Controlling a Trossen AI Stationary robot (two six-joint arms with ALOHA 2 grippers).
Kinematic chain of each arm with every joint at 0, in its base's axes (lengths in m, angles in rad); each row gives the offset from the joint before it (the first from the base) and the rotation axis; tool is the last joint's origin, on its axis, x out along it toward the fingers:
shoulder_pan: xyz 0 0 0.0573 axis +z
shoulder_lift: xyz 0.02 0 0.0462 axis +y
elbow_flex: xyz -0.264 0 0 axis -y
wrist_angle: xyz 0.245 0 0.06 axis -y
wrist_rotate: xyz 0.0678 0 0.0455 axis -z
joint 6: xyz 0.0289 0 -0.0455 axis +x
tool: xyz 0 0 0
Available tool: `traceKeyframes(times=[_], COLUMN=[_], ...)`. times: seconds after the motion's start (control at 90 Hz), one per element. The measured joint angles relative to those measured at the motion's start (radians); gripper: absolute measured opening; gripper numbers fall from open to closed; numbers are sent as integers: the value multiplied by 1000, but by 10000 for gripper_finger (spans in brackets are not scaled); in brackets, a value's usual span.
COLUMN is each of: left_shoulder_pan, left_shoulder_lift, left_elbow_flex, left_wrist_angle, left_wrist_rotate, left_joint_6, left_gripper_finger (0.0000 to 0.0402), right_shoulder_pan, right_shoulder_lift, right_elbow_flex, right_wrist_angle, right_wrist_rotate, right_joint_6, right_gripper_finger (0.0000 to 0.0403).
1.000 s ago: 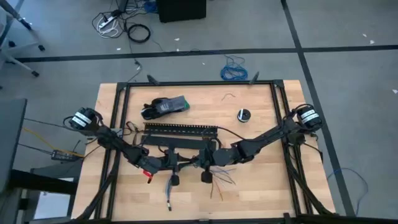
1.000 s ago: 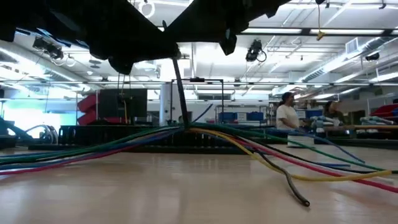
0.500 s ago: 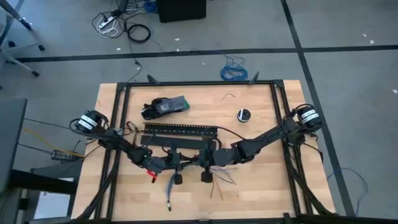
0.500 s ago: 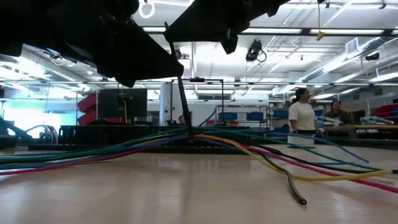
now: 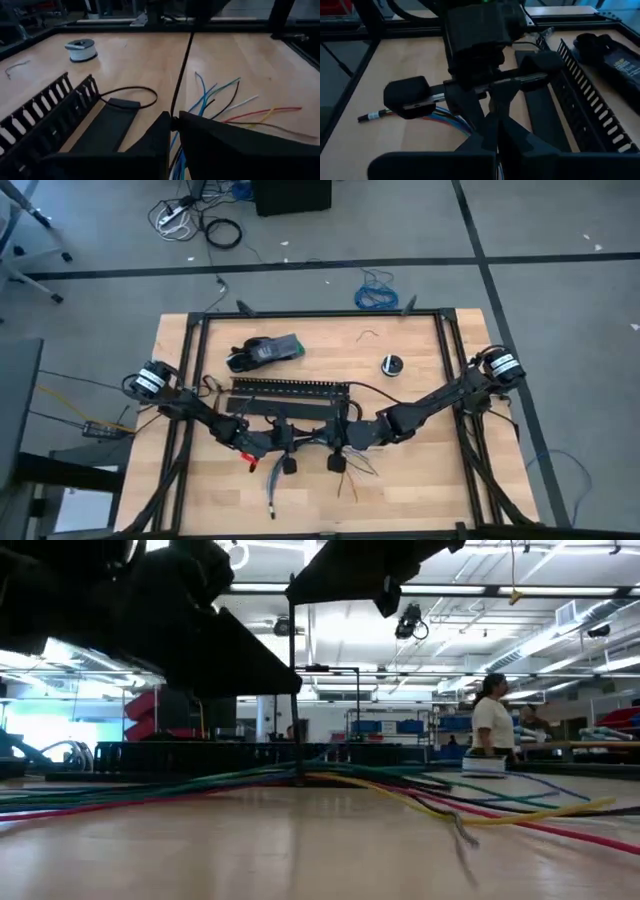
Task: Ziptie cables
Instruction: Wrap the right black zip tie on the cables
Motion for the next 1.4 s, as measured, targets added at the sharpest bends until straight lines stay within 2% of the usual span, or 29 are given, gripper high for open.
traceKeyframes(times=[0.244, 0.533, 1.056, 1.4], left_shoulder_pan=[14, 32, 38, 57], left_shoulder_lift=[46, 47, 47, 46], left_elbow_flex=[-1, -1, 0, 1], left_wrist_angle=[24, 19, 7, 13], left_wrist_rotate=[40, 80, 90, 129], left_joint_6=[-34, -57, -76, -78], left_gripper_finger=[23, 23, 16, 15], right_shoulder_pan=[0, 0, 13, 11], right_shoulder_lift=[0, -14, -67, -112], right_elbow_flex=[0, 1, 1, 1], right_wrist_angle=[-4, -37, -117, -117], right_wrist_rotate=[4, 32, 107, 142], right_joint_6=[11, 20, 13, -41], right_gripper_finger=[0, 0, 0, 0])
